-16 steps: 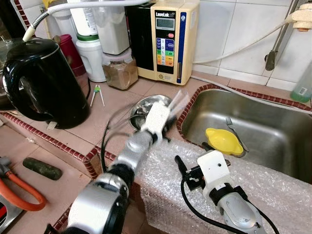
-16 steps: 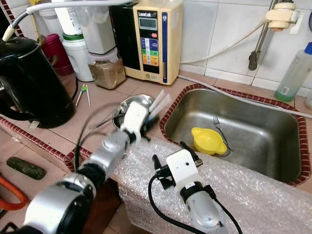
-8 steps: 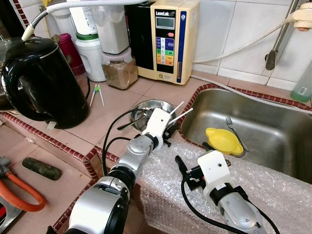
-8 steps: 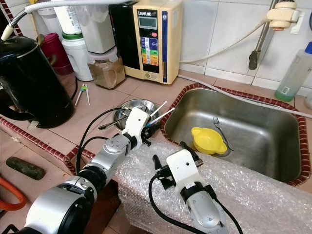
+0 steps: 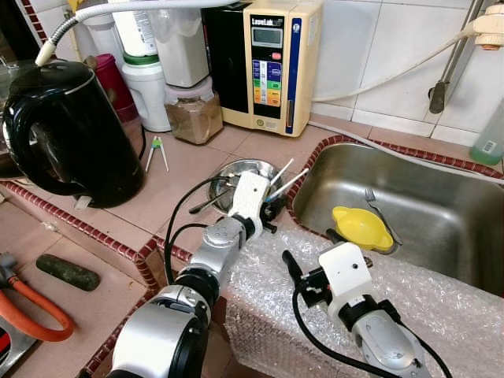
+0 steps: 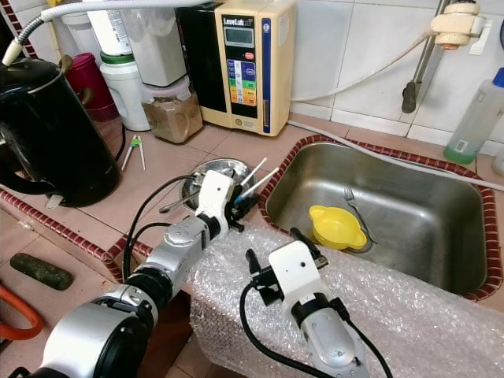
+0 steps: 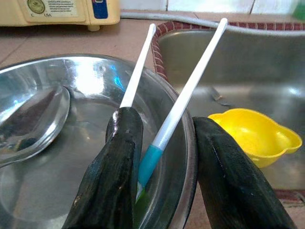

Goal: Kitchen organization

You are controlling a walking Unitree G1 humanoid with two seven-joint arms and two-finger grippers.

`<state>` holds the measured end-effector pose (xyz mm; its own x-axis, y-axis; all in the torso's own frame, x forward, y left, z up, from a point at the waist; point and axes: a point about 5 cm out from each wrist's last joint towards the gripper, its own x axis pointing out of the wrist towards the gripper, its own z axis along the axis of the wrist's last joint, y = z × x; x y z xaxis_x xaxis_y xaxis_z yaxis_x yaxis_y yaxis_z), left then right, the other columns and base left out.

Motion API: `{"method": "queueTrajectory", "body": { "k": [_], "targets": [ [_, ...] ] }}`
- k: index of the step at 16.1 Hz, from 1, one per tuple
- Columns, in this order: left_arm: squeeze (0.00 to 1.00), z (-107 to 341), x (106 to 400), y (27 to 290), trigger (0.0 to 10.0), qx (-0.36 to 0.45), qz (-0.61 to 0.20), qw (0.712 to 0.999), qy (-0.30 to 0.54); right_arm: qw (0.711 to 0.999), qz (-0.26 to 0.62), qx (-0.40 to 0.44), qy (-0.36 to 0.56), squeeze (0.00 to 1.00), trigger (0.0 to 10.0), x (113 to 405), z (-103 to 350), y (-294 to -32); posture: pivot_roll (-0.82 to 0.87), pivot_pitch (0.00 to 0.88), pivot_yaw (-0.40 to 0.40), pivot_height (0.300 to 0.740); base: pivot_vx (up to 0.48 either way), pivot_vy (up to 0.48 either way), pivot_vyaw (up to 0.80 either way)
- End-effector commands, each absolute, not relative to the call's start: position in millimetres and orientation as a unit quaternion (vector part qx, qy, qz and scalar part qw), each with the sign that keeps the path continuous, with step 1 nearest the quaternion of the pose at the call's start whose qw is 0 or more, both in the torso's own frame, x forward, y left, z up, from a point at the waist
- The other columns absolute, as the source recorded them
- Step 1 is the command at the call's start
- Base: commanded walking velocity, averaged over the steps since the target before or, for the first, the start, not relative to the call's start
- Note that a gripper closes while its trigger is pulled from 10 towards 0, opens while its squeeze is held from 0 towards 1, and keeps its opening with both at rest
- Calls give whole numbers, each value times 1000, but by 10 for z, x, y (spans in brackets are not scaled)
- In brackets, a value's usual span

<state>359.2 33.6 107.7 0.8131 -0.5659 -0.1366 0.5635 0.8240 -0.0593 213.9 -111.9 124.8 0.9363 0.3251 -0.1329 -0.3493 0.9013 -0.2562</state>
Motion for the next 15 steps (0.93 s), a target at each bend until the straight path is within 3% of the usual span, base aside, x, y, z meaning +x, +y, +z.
{"method": "queueTrajectory", "body": {
  "k": [1,2,3,4,5,6,7,8,9,10,15],
  "targets": [
    [0,1012,3569,344,9529,-24,-299,949,96,973,178,-137,45,0,10000,2142,1244,-1113,-147,0,73,740,0,0,0],
    [0,1009,3565,339,3098,-26,-300,949,96,973,178,-137,46,0,10000,2142,1243,-1115,-148,0,73,740,0,0,0],
    [0,1003,3560,334,0,-36,-300,948,98,974,177,-137,45,0,10000,2142,1243,-1120,-150,0,73,740,0,0,0],
    [0,1003,3559,329,0,-46,-300,947,101,974,177,-137,45,0,10000,2143,1244,-1123,-150,0,73,740,0,0,0],
    [0,1006,3559,323,1765,-54,-301,947,102,974,177,-137,45,0,10000,2144,1244,-1125,-151,0,73,740,0,0,0],
    [0,1010,3559,318,1961,-62,-302,946,102,973,177,-138,45,0,10000,2144,1243,-1125,-151,0,73,740,0,0,0],
    [0,1011,3558,313,4000,-62,-304,945,103,973,177,-138,45,0,10000,2145,1244,-1125,-152,0,73,740,0,0,0],
    [0,1014,3554,304,7020,-55,-307,945,100,973,178,-138,45,0,10000,2146,1246,-1123,-153,0,74,740,0,0,0],
    [0,1011,3556,308,2588,-54,-303,946,100,973,177,-138,44,0,10000,2148,1246,-1122,-152,0,74,740,0,0,0],
    [0,1008,3557,311,0,-56,-299,947,101,973,177,-138,44,0,10000,2149,1246,-1122,-153,0,73,740,0,0,0],
    [0,1078,3600,355,0,-61,-281,955,79,973,177,-139,41,0,10000,2163,1261,-1125,-150,0,69,740,0,0,0]
  ]
}}
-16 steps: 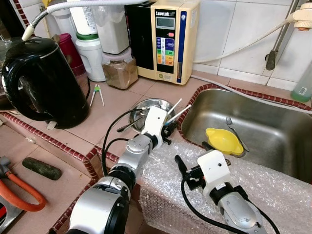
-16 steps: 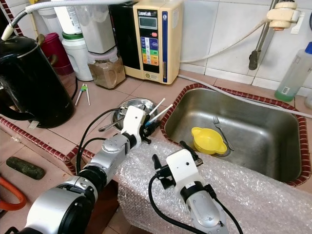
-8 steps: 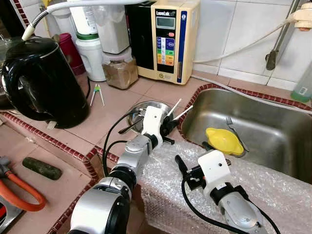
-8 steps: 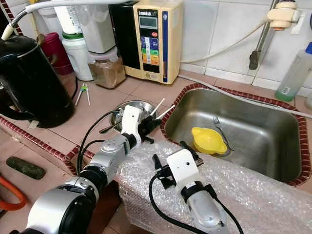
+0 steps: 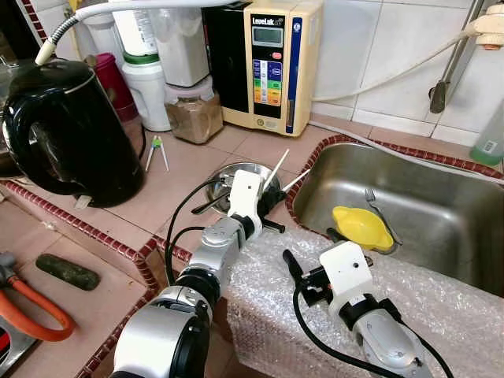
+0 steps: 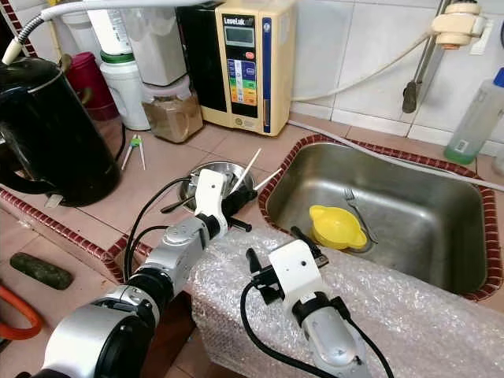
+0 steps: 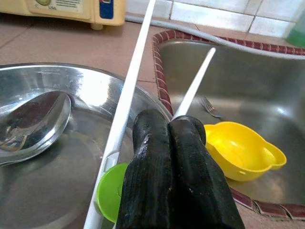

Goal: Kitchen organization

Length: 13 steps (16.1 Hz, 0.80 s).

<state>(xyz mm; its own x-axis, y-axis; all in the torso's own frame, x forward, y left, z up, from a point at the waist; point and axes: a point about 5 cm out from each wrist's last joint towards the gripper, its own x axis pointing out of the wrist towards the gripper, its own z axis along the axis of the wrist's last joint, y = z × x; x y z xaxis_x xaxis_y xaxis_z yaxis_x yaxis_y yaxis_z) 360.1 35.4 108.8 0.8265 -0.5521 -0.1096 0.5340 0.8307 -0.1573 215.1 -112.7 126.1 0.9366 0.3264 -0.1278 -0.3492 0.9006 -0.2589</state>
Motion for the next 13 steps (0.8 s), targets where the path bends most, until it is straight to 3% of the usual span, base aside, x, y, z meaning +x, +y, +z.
{"method": "queueTrajectory", "body": {
  "k": [1,7,8,9,13],
  "targets": [
    [0,1103,3614,369,0,-63,-275,957,70,974,176,-140,40,0,10000,2169,1266,-1129,-149,0,68,740,0,0,0],
    [0,1364,3622,320,0,-18,-288,957,-43,973,179,-142,34,0,10000,2207,1283,-1133,-131,0,54,740,0,0,0],
    [0,1382,3601,285,2235,-5,-297,953,-56,973,180,-143,33,0,10000,2215,1285,-1133,-130,0,53,740,0,0,0],
    [1000,1399,3576,216,10000,-15,-303,951,-62,973,180,-143,30,0,10000,2233,1300,-1133,-127,0,53,740,0,0,0],
    [1000,1373,3575,100,10000,8,-288,957,-42,973,181,-140,25,0,10000,2238,1320,-1101,-137,0,62,740,0,0,0]
  ]
}}
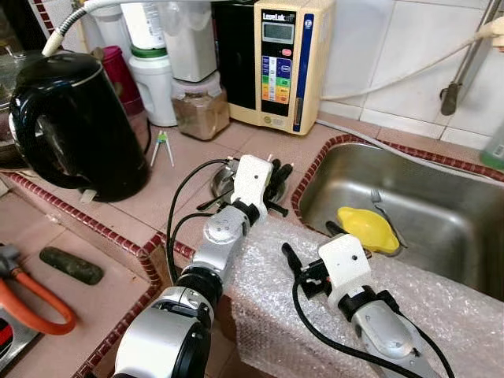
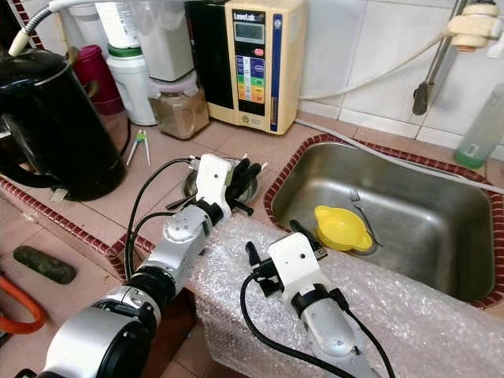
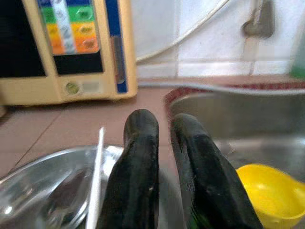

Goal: Kitchen organization

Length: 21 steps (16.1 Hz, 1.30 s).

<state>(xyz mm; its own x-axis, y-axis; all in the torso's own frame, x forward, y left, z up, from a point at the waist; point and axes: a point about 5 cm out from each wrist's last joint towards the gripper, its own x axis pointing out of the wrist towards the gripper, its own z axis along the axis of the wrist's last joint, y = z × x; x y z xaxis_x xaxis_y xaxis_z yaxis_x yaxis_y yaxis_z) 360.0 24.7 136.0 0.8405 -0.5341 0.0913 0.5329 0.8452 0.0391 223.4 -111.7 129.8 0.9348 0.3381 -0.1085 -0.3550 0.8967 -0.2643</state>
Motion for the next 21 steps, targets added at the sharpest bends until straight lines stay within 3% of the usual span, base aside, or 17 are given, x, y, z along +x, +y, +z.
{"method": "queueTrajectory", "body": {
  "k": [1,12,21],
  "targets": [
    [1000,1350,3594,121,10000,27,-273,961,-30,974,178,-139,25,0,10000,2225,1322,-1109,-143,0,65,740,0,0,0],
    [1000,1349,3812,524,10000,135,-132,982,19,976,161,-139,42,0,10000,2061,1296,-1164,-204,10,85,740,0,0,0],
    [1000,1134,3753,559,10000,171,-122,974,81,975,160,-146,42,0,10000,2058,1318,-1173,-221,6,92,740,0,0,0]
  ]
}}
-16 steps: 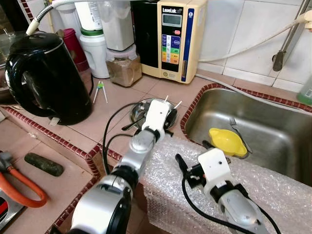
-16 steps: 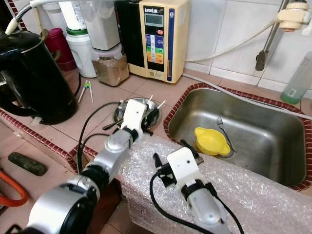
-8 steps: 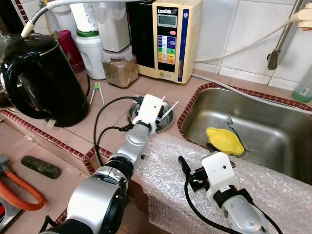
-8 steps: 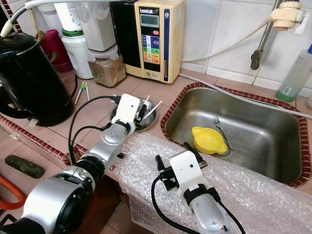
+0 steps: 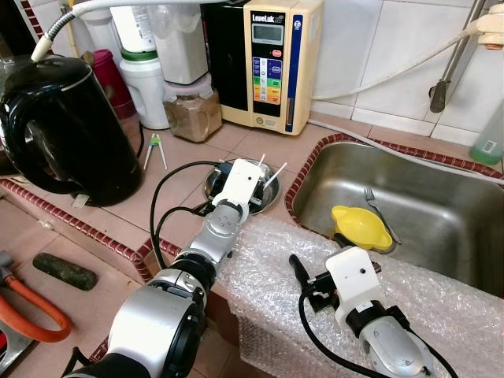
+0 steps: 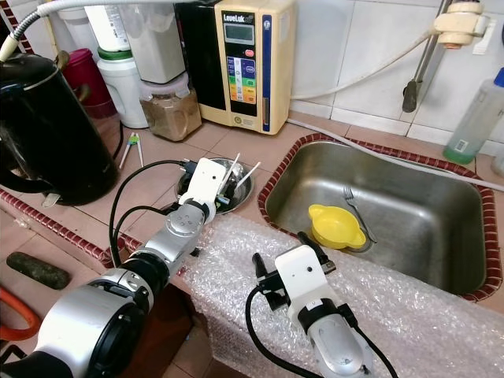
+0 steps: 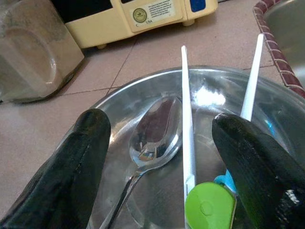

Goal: Kitchen organization

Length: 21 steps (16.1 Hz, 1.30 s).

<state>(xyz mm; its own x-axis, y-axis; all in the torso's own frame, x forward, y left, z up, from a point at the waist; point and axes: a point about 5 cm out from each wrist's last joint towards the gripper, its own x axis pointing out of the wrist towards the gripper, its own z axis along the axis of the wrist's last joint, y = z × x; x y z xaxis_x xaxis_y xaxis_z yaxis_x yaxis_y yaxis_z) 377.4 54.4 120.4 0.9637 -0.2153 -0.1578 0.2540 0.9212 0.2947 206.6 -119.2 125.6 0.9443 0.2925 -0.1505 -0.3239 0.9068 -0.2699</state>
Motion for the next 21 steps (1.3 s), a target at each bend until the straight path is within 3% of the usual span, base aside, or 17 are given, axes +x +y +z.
{"method": "queueTrajectory", "body": {
  "k": [1,2,3,4,5,6,7,9,10,21],
  "targets": [
    [1000,1121,3747,554,10000,172,-125,974,85,976,159,-145,42,0,10000,2052,1318,-1170,-221,9,95,740,0,0,0],
    [1000,1116,3745,550,10000,171,-128,973,86,976,159,-145,42,0,10000,2049,1318,-1166,-221,9,96,740,0,0,0],
    [0,1085,3732,543,10000,178,-137,970,98,976,158,-144,43,0,10000,2041,1316,-1160,-220,11,98,740,0,0,0],
    [0,1049,3717,532,10000,179,-150,966,112,976,158,-143,43,0,10000,2039,1313,-1158,-219,10,98,740,0,0,0],
    [0,1026,3704,518,9137,182,-161,963,119,976,158,-143,43,0,10000,2041,1314,-1158,-218,10,98,740,0,0,0],
    [0,989,3684,501,4980,175,-174,960,134,976,159,-143,43,0,10000,2044,1315,-1159,-215,8,96,740,0,0,0],
    [0,963,3668,485,2706,177,-192,954,146,976,160,-144,43,0,10000,2049,1315,-1159,-213,6,95,740,0,0,0],
    [0,923,3650,485,2078,168,-205,950,167,976,161,-144,42,0,10000,2059,1316,-1158,-209,2,94,740,0,0,0],
    [0,907,3648,509,0,164,-211,947,177,975,162,-144,41,0,10000,2067,1317,-1152,-204,0,95,740,0,0,0],
    [0,863,3657,680,0,108,-228,942,222,976,163,-141,38,0,10000,2126,1305,-1135,-175,0,95,740,0,0,0]
  ]
}}
